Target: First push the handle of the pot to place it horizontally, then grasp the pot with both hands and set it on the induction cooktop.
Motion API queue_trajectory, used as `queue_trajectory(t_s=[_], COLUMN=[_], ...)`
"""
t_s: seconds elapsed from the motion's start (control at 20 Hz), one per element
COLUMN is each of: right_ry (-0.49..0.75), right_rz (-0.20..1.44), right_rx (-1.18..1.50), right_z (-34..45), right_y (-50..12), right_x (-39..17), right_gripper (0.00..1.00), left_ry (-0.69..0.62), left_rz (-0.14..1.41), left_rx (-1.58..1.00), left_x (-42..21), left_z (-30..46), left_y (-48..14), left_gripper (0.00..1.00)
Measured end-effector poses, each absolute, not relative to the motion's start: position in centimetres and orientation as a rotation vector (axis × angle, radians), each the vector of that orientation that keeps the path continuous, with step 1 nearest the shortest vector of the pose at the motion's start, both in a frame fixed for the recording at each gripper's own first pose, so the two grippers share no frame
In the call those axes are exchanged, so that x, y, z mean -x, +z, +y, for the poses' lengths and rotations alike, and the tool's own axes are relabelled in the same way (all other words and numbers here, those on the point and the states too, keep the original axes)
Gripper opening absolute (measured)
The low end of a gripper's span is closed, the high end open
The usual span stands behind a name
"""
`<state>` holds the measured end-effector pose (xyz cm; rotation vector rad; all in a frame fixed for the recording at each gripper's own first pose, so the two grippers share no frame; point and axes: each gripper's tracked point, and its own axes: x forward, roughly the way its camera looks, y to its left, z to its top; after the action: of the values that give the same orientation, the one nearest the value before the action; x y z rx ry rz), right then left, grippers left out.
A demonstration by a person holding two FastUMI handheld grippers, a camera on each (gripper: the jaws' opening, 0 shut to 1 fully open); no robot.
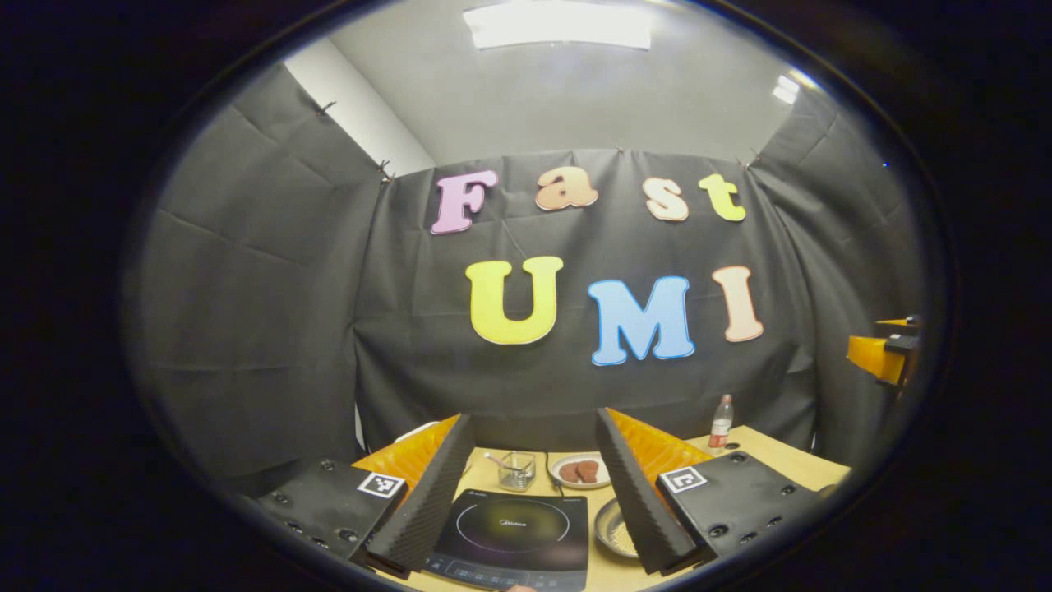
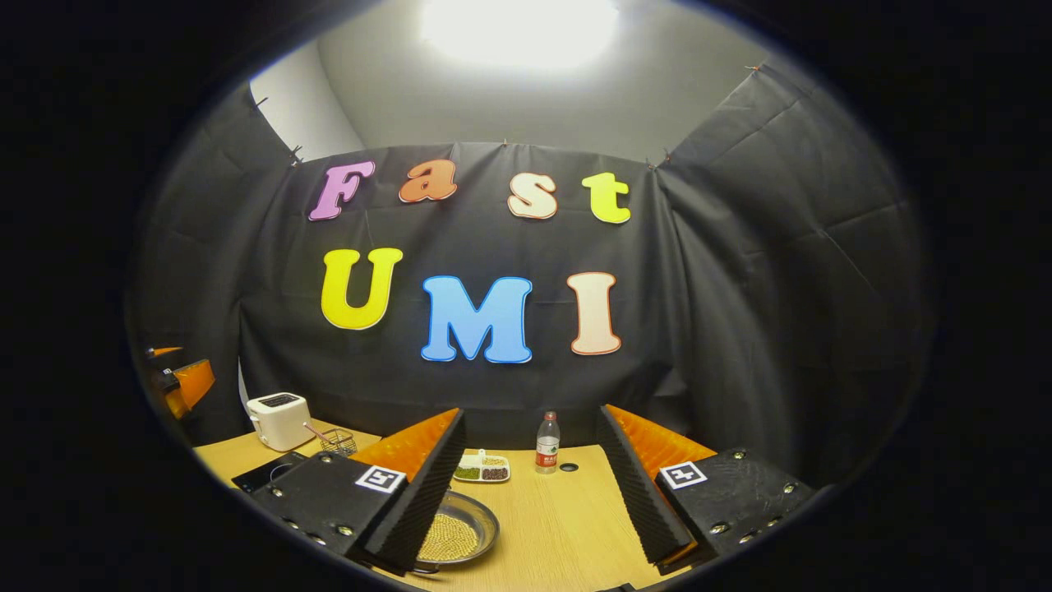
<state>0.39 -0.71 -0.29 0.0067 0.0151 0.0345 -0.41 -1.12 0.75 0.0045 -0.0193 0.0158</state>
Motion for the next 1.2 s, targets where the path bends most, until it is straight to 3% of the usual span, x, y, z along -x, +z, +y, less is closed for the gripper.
queue_trajectory(t_s=[0.05, 0.1, 0.2, 0.25, 0.35, 0.45, 0.7, 0.75, 1.2], right_ry=[0.035, 0.032, 0.023, 0.025, 0.011, 0.013, 0.030, 0.046, 0.221], right_rz=[0.016, 0.017, 0.018, 0.024, 0.037, 0.037, 0.051, 0.053, 0.113], right_rx=[-0.003, 0.001, 0.006, 0.005, 0.020, 0.024, 0.018, 0.006, 0.000], right_z=[-0.7, -0.7, -0.9, -0.8, -0.9, -1.1, -1.1, -0.8, 2.0], right_y=[-0.3, -0.3, -0.4, -0.6, -1.5, -1.1, -1.6, -1.5, -4.3], right_x=[-0.5, -0.4, -0.5, -0.5, -1.3, -0.8, -0.8, -0.9, -1.5], right_gripper=[0.83, 0.85, 0.71, 0.63, 0.63, 0.25, 0.24, 0.01, 0.01], left_ry=[0.019, 0.021, 0.020, 0.019, 0.017, 0.017, 0.015, 0.016, 0.078], left_rz=[-0.023, -0.027, -0.030, -0.031, -0.030, -0.031, -0.032, -0.034, -0.020], left_rx=[-0.008, -0.009, -0.008, -0.009, -0.011, -0.014, -0.015, -0.016, -0.020], left_x=[0.5, 0.5, 0.4, 0.3, 0.3, 0.2, -0.2, -0.1, 0.8], left_z=[-1.1, -1.1, -1.2, -1.2, -1.2, -1.3, -1.6, -1.7, -2.3], left_y=[0.9, 0.9, 1.0, 0.9, 0.8, 0.8, 0.9, 0.9, 0.7], left_gripper=[1.00, 0.97, 0.97, 0.92, 0.97, 0.97, 1.00, 1.00, 0.97])
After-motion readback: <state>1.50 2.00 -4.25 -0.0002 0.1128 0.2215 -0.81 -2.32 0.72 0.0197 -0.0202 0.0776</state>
